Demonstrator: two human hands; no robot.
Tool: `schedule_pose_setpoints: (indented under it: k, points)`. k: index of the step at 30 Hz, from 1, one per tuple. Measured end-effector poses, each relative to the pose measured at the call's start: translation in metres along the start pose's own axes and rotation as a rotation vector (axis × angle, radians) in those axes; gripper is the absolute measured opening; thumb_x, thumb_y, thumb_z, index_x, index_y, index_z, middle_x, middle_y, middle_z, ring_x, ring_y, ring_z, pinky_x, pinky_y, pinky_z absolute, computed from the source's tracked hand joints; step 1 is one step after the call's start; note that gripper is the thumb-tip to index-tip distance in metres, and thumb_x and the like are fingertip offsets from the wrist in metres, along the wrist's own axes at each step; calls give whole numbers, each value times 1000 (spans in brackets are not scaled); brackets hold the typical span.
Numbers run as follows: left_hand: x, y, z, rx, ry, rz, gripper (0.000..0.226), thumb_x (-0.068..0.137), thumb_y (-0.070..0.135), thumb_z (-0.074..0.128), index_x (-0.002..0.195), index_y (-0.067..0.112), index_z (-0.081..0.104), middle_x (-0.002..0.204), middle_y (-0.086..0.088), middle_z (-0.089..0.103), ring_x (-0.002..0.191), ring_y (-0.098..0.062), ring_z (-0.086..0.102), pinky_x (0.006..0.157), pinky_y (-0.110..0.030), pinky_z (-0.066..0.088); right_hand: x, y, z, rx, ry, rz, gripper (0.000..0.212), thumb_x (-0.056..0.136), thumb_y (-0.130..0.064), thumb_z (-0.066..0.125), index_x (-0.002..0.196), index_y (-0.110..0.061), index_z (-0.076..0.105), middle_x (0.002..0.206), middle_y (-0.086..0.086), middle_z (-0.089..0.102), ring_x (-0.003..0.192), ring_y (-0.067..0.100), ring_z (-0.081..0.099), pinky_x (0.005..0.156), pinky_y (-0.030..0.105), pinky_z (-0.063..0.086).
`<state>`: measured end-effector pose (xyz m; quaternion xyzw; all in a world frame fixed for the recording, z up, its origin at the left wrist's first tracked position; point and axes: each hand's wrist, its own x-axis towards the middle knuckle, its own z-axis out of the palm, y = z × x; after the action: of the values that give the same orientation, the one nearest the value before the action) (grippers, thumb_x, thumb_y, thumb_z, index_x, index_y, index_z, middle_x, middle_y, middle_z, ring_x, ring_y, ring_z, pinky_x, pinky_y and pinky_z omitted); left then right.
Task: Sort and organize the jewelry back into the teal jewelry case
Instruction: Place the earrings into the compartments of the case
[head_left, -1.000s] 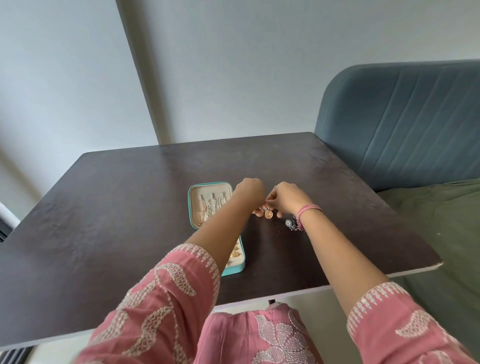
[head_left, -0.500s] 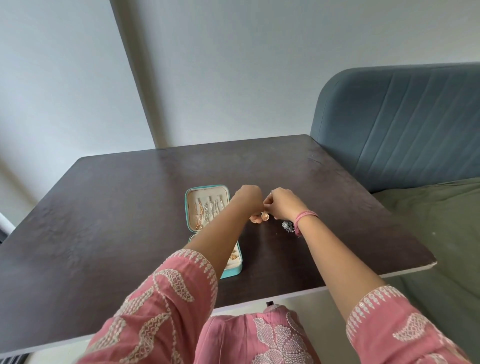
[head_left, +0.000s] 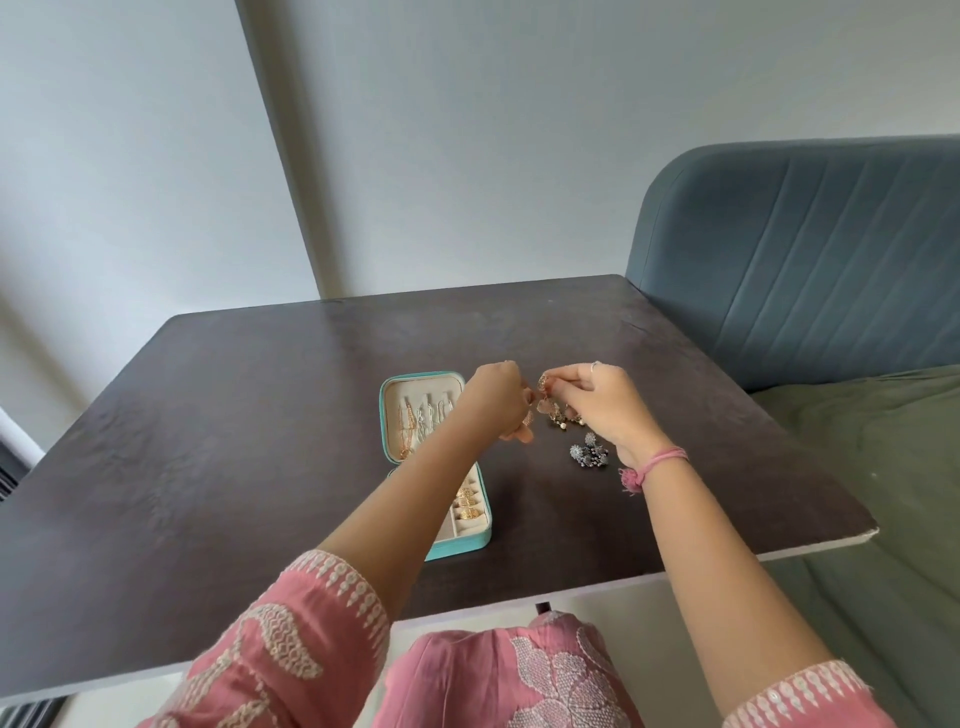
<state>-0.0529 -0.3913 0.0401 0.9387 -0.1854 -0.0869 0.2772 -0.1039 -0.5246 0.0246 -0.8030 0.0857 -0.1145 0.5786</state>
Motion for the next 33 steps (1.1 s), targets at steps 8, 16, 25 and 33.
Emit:
schedule_pose_setpoints:
  k: [8, 16, 25, 33]
  points:
    - [-39, 0, -25, -277, 55, 27, 7, 96, 18, 54, 98, 16, 60, 88, -13, 74, 54, -22, 66, 35, -13, 37, -27, -19, 3, 223, -21, -26, 15, 90, -18, 65, 104, -19, 71, 83, -4, 70, 57, 3, 49, 52, 10, 40]
    - [-70, -17, -34, -395, 130, 86, 15, 94, 15, 58, 105, 8, 65, 77, 6, 66, 38, -4, 58, 35, -16, 39, -42, -27, 15, 236, -32, -19, 13, 92, -15, 62, 101, -20, 69, 77, -10, 68, 51, -3, 49, 51, 6, 39]
    - [-110, -47, -47, -547, 175, 25, 8, 84, 22, 72, 91, 23, 71, 71, 16, 70, 37, -5, 53, 36, -16, 37, -63, -29, 31, 339, -109, -79, 19, 90, -14, 64, 108, -16, 70, 87, -7, 73, 59, -4, 54, 54, 8, 40]
    - [-139, -69, -45, -535, 132, -97, 11, 80, 23, 76, 90, 20, 73, 79, 5, 75, 36, -6, 53, 34, -14, 34, -74, -20, 48, 344, -140, -60, 15, 86, -20, 68, 100, -26, 71, 89, -7, 74, 63, -1, 54, 57, 10, 42]
